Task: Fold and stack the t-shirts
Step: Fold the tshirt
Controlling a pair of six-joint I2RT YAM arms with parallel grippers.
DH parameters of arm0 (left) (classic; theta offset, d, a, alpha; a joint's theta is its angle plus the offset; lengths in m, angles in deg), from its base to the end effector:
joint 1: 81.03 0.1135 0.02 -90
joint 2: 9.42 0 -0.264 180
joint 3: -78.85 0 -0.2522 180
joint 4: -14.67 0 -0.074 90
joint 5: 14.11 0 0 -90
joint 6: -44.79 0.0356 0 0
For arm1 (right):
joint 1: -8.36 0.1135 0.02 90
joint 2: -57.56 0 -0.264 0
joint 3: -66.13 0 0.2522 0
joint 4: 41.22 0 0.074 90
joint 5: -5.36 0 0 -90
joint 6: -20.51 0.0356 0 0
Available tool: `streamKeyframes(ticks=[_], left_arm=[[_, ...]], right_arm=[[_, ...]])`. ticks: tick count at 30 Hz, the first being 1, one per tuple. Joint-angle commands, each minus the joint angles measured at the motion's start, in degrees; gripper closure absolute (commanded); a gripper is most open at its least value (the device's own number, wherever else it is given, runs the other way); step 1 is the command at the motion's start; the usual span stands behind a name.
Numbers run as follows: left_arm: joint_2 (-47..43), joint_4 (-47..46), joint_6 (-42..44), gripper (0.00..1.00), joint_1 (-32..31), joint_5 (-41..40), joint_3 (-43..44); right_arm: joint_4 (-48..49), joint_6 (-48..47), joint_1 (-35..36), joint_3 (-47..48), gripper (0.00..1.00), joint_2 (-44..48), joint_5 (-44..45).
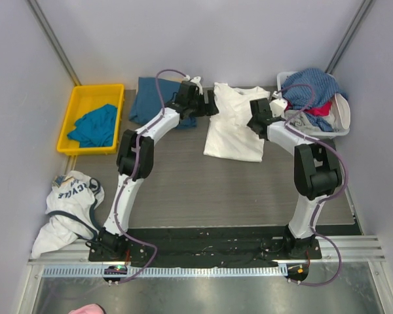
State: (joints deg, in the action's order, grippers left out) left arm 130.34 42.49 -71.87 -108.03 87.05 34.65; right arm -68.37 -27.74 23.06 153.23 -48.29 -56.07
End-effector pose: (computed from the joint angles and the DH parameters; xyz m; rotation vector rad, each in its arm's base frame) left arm 0.5009 -0.2630 0.2093 0.1266 2.2058 -0.7468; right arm 0.3953 0.0861 0.2108 0.7493 2.1261 -0.0735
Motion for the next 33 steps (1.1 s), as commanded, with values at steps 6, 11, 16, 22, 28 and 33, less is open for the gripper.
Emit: streamKeyframes(ticks=[6, 11, 16, 22, 28, 33], left_arm=[[-1.0, -5.4, -3.6, 0.00, 4.2, 6.1, 2.1], [-9.5, -8.3, -3.8, 0.00, 3.8, 7.5, -13.1], [-20.6, -13.4, -3.3, 0.00, 0.6, 6.9, -29.9], [-25.9, -19.7, -4.7, 0.00, -4.1, 5.5, -46.7], [-25.6, -22.9, -5.7, 0.00, -5.8, 5.2, -53.0], [-23.7, -23.5, -5.8, 0.10, -5.9, 5.2, -53.7]], right_arm=[[2.1, -5.2, -4.9, 7.0, 0.33, 0.9, -2.8], [0.0, -5.7, -4.7, 1.7, 0.32, 6.5, -8.5], [-1.6, -5.6, -4.1, -7.9, 0.32, 14.8, -13.5], [-3.2, -5.5, -3.4, -16.8, 0.31, 23.5, -14.1], [-5.5, -6.4, -3.4, -20.3, 0.31, 29.0, -13.5], [-6.1, -6.8, -3.4, -22.1, 0.31, 31.6, -13.5]])
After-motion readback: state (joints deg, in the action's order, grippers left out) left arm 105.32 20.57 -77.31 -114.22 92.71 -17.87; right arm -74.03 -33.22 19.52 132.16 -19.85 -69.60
